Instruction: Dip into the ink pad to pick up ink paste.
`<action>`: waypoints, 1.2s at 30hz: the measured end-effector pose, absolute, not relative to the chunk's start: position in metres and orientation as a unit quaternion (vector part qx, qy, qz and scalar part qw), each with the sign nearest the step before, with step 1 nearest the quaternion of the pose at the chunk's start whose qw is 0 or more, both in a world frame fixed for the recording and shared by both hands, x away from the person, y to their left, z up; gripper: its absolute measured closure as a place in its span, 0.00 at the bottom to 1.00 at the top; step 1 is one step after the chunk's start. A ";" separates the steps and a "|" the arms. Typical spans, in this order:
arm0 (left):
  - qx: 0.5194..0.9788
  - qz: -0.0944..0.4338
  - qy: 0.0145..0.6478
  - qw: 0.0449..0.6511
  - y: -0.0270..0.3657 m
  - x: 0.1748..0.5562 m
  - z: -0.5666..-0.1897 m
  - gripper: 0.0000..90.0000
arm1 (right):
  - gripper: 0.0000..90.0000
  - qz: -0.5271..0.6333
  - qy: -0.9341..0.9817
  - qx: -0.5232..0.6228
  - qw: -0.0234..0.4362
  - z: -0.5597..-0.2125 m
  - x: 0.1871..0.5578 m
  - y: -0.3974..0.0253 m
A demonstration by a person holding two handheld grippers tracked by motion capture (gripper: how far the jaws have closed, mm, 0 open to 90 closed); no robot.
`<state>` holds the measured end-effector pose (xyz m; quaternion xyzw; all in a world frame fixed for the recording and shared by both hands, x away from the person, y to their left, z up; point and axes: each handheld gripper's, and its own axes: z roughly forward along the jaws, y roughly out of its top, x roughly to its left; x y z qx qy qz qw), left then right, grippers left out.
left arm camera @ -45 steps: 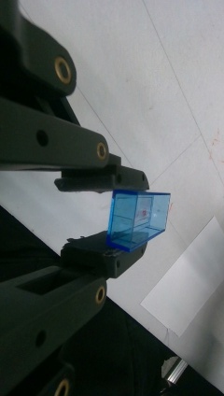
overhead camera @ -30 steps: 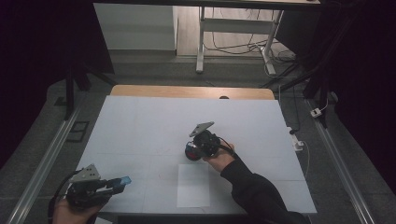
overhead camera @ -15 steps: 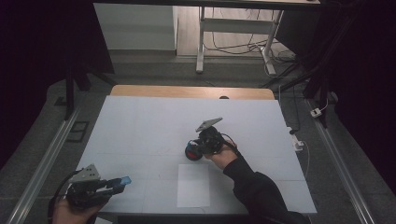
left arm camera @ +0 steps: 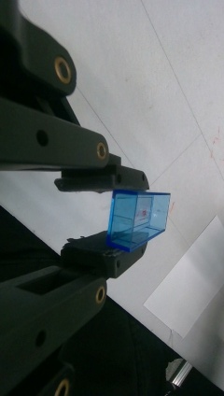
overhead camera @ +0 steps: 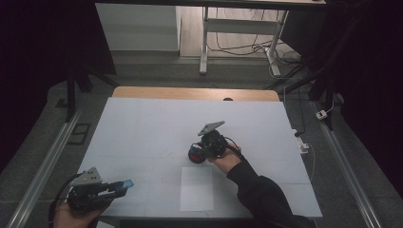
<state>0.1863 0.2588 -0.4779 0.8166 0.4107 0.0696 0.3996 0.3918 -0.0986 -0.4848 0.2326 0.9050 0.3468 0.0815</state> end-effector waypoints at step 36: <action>0.816 0.069 0.411 0.402 0.259 0.186 -0.478 0.76 | 0.78 0.386 0.894 0.215 0.070 -0.461 0.370 -0.116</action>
